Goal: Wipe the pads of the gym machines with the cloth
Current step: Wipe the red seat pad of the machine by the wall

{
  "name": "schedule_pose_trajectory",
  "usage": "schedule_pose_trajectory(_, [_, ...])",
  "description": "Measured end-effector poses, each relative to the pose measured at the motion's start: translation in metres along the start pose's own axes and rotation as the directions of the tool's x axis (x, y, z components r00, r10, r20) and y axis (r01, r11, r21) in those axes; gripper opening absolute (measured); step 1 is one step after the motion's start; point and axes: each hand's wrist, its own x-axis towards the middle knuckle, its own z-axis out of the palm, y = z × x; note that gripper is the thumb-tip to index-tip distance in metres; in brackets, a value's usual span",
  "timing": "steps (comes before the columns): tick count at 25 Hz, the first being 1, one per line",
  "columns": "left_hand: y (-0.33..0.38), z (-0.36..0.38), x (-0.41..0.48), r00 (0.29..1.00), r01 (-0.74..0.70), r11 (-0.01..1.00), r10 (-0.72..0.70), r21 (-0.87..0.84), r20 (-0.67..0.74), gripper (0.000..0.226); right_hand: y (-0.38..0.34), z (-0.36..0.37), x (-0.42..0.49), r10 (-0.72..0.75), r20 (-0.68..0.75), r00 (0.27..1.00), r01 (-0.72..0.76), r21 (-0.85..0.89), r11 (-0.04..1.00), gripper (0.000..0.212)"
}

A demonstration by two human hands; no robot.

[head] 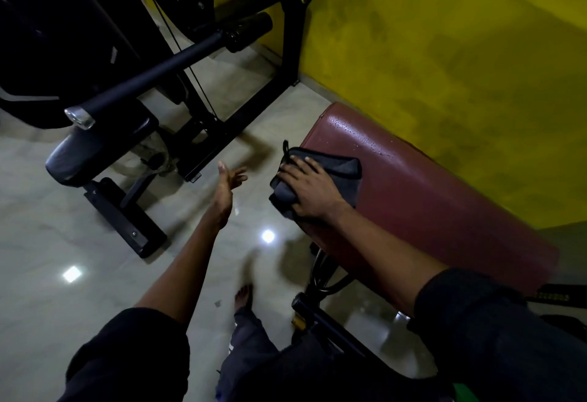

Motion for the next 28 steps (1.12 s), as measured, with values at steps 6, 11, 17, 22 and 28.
schedule_pose_trajectory(6, [0.012,0.009,-0.006,0.997,-0.023,0.999,0.020,0.047,0.069,0.086,0.009,-0.009,0.004,0.137,-0.058,0.989,-0.139,-0.019,0.990,0.078])
schedule_pose_trajectory(11, [0.033,0.039,-0.004,0.984,-0.031,0.993,0.009,0.117,0.180,0.088,0.044,-0.030,-0.005,0.276,-0.150,0.949,-0.275,0.027,0.961,0.078])
schedule_pose_trajectory(17, [0.031,0.055,-0.006,0.976,-0.105,0.964,0.052,0.246,0.210,0.087,0.074,-0.037,-0.043,0.541,-0.228,0.810,-0.533,0.100,0.840,0.081])
schedule_pose_trajectory(22, [0.044,0.068,-0.009,0.974,-0.205,0.849,0.127,0.486,0.188,0.039,0.076,-0.063,0.015,0.425,-0.194,0.884,-0.405,0.133,0.904,0.066])
schedule_pose_trajectory(28, [0.070,0.100,0.005,0.951,-0.310,0.768,0.248,0.560,0.186,0.046,0.119,-0.058,-0.046,0.694,-0.239,0.679,-0.630,0.296,0.718,0.052])
